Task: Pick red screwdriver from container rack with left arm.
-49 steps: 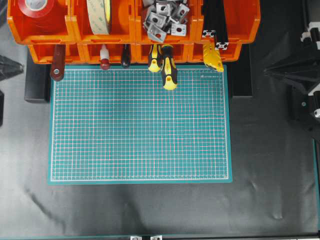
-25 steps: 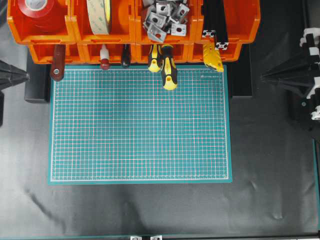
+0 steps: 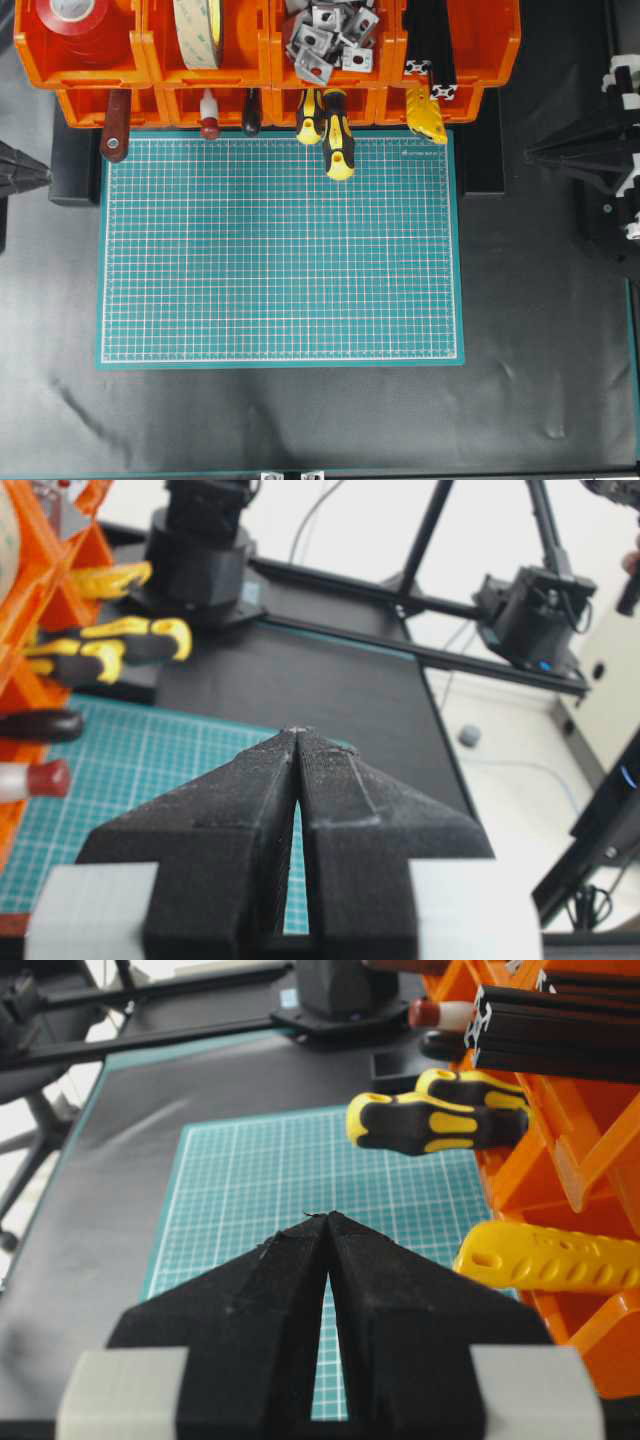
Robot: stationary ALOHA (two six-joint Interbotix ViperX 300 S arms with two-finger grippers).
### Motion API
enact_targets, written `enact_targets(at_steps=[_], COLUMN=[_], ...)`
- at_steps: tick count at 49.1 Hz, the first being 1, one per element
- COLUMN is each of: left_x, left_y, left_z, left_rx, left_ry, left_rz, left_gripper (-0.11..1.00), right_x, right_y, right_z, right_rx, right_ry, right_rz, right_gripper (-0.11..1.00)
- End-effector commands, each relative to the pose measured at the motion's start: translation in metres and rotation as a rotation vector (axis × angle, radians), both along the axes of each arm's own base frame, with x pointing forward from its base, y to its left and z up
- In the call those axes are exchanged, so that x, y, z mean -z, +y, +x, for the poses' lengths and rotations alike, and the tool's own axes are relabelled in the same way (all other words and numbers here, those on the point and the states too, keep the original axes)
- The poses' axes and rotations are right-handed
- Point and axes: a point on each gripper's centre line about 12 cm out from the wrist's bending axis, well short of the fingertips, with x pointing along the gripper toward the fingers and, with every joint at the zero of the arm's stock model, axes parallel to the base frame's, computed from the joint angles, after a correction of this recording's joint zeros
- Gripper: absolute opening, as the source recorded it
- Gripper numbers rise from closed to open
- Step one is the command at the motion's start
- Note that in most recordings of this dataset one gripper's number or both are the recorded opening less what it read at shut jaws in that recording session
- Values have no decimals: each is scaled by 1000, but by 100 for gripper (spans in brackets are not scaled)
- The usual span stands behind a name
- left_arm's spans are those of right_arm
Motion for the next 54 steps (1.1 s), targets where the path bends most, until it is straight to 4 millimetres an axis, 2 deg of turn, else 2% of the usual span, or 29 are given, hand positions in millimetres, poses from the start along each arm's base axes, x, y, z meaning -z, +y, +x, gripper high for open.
enact_targets(at_steps=[1, 6, 24, 33, 54], left_x=[0, 1, 2, -1, -2], left_y=[7, 14, 2, 1, 0], left_z=[1, 0, 6, 5, 5], left_rx=[-54, -109, -8, 4, 12], left_ry=[21, 41, 13, -6, -13], left_rz=[11, 14, 40, 96, 95], left_gripper=[0, 0, 0, 0, 0], right_x=[-15, -17, -15, -17, -19], right_y=[1, 1, 1, 1, 4], right_z=[1, 1, 1, 1, 1], right_rx=[-4, -6, -6, -7, -25], right_ry=[-44, -54, -49, -61, -81], right_rz=[1, 1, 1, 1, 3], right_gripper=[0, 0, 0, 0, 0])
